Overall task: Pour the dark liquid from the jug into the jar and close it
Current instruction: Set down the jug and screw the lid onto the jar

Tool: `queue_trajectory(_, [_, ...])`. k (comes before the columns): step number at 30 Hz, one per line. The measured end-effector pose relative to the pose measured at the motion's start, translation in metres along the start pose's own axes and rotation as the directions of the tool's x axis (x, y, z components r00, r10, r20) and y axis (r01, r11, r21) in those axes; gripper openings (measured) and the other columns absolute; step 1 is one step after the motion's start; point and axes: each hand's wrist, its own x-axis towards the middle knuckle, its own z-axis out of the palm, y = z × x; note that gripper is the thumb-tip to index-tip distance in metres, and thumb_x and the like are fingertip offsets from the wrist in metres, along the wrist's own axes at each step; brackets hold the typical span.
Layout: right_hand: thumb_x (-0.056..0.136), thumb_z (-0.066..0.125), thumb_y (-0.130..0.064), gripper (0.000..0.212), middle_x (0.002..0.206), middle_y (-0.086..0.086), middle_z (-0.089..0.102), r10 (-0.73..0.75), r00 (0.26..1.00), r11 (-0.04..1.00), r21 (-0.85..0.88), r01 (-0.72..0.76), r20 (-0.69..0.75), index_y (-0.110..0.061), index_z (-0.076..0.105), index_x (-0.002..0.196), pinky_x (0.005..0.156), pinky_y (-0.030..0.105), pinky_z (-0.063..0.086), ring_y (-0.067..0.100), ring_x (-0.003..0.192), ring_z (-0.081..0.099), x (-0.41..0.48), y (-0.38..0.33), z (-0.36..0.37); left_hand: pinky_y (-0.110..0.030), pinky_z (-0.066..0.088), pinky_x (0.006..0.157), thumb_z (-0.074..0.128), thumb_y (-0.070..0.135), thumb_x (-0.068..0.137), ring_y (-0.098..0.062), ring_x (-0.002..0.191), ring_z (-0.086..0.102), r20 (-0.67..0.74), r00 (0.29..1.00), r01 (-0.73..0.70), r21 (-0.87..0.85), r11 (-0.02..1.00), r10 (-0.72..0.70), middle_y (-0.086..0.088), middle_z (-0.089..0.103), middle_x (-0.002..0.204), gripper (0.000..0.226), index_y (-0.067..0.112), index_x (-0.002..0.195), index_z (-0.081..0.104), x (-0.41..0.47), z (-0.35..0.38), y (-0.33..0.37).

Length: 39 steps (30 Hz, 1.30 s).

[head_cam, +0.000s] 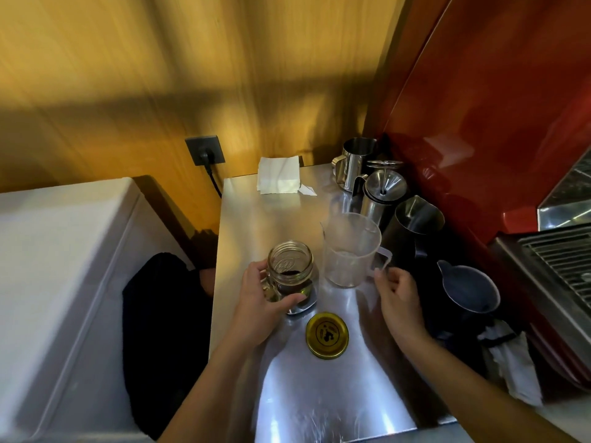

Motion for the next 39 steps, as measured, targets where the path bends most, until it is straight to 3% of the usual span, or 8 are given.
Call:
queue_trajectory(3, [0.086,0.058,-0.032,0.035,0.106,0.012,0.054,0.008,0.999,0.996,-0.088,-0.004,0.043,-0.008,0.052,0.109,0.086,0.044,0.048,0.027,0.099,0.055,-0.014,0.007,0.0,-0.035,0.044,0.097,0.085,0.024,0.06,-0.014,0.113,0.049,-0.003,1.0,0.0,-0.005,1.0,0.0,-0.002,0.047,0.126,0.072,0.031,0.114,0.038,-0.001,0.001,-0.001])
queue_trajectory(6, [0.08,0.065,-0.037,0.051,0.12,0.009,0.052,-0.044,0.97,0.956,-0.273,0.111,0.239,-0.014,0.048,0.122,0.096,0.049,0.041,0.026,0.113,0.049,-0.023,0.015,0.008,-0.033,0.042,0.096,0.085,0.024,0.06,-0.014,0.113,0.048,-0.001,1.0,0.008,-0.008,1.0,-0.008,-0.002,0.046,0.127,0.072,0.029,0.115,0.038,-0.001,0.002,-0.001])
queue_trajectory(11, [0.067,0.057,-0.065,0.091,0.149,-0.003,0.025,-0.226,0.784,0.738,-0.423,0.526,0.579,-0.036,0.012,0.14,0.104,0.037,0.017,0.017,0.135,0.018,-0.036,0.026,0.02,-0.039,0.044,0.098,0.084,0.028,0.061,-0.016,0.117,0.046,-0.006,1.0,-0.001,0.035,0.999,0.001,0.0,0.044,0.126,0.072,0.029,0.116,0.037,-0.003,0.001,-0.002])
queue_trajectory(16, [0.073,0.051,-0.065,0.082,0.149,-0.002,0.023,-0.285,0.629,0.528,-0.429,0.733,0.723,-0.041,0.01,0.139,0.101,0.029,0.01,0.018,0.133,0.016,-0.045,0.035,0.025,-0.04,0.045,0.099,0.084,0.028,0.061,-0.016,0.117,0.046,0.007,1.0,-0.004,0.059,0.998,0.003,-0.002,0.044,0.128,0.072,0.029,0.116,0.036,-0.005,-0.002,-0.002])
queue_trajectory(21, [0.072,0.056,-0.062,0.076,0.138,-0.004,0.036,-0.25,0.627,0.525,-0.442,0.728,0.738,-0.036,0.024,0.135,0.096,0.025,0.016,0.016,0.123,0.028,-0.038,0.023,0.019,-0.039,0.044,0.1,0.085,0.026,0.061,-0.015,0.117,0.046,0.009,1.0,-0.012,0.05,0.999,0.012,-0.001,0.043,0.127,0.073,0.028,0.116,0.037,-0.005,-0.003,-0.002])
queue_trajectory(27, [0.065,0.062,-0.067,0.075,0.128,-0.003,0.049,-0.174,0.649,0.592,-0.448,0.67,0.741,-0.031,0.041,0.128,0.098,0.036,0.034,0.016,0.116,0.041,-0.018,-0.028,-0.009,-0.033,0.044,0.096,0.085,0.029,0.06,-0.014,0.114,0.047,0.014,0.999,-0.034,0.057,0.998,0.033,-0.002,0.044,0.127,0.073,0.028,0.116,0.037,-0.003,-0.003,-0.004])
queue_trajectory(34, [0.066,0.066,-0.061,0.067,0.118,-0.001,0.053,-0.386,0.806,0.741,-0.371,0.56,0.448,-0.028,0.049,0.122,0.094,0.043,0.043,0.019,0.109,0.046,-0.016,-0.087,-0.018,-0.037,0.044,0.098,0.084,0.033,0.06,-0.015,0.116,0.045,0.023,0.999,-0.041,0.058,0.997,0.04,0.003,0.044,0.124,0.072,0.032,0.114,0.036,-0.004,-0.004,-0.005])
queue_trajectory(39, [0.071,0.068,-0.052,0.069,0.126,0.003,0.051,-0.502,0.763,0.701,-0.326,0.635,0.407,-0.022,0.044,0.129,0.101,0.042,0.034,0.019,0.115,0.041,-0.021,-0.098,0.011,-0.043,0.046,0.098,0.084,0.032,0.06,-0.014,0.115,0.046,0.029,0.999,-0.035,0.042,0.999,0.034,0.003,0.045,0.124,0.071,0.033,0.113,0.036,-0.004,-0.004,-0.005])
